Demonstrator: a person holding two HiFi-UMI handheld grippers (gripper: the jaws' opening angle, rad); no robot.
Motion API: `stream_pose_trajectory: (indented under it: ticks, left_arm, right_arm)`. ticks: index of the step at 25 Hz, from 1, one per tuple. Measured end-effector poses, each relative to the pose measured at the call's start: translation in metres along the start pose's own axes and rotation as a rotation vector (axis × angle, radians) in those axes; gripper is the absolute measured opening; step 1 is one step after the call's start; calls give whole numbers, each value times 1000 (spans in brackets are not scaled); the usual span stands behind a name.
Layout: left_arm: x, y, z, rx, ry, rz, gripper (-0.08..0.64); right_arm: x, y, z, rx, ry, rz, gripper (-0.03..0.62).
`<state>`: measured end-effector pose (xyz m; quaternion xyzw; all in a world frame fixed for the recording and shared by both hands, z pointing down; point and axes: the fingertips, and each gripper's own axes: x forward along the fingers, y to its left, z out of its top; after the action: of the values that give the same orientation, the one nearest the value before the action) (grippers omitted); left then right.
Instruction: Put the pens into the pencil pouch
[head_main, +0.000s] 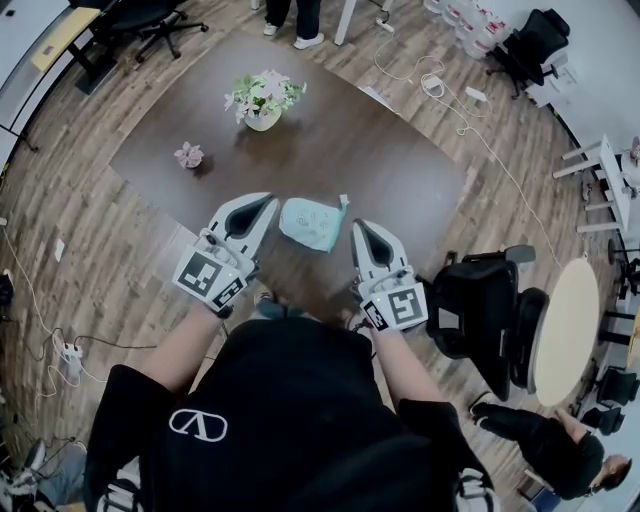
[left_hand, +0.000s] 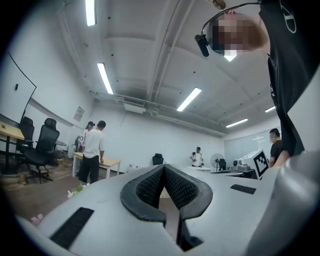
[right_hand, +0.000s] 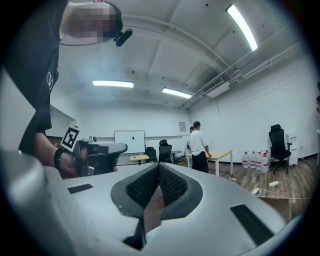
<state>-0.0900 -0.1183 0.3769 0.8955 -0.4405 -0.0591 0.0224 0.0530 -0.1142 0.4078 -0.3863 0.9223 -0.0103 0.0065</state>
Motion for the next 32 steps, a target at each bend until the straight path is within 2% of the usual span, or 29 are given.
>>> stream_pose_trajectory:
  ticks: [12,32]
  left_arm:
    - [3,-3,-5,30,4,19,3]
    - [13,-3,-10,-5,5,-8,2]
  right_arm:
    - [0,-1,3,-61,-40,-31,-2]
    - [1,-13,-2,-62,-23,-77,-2]
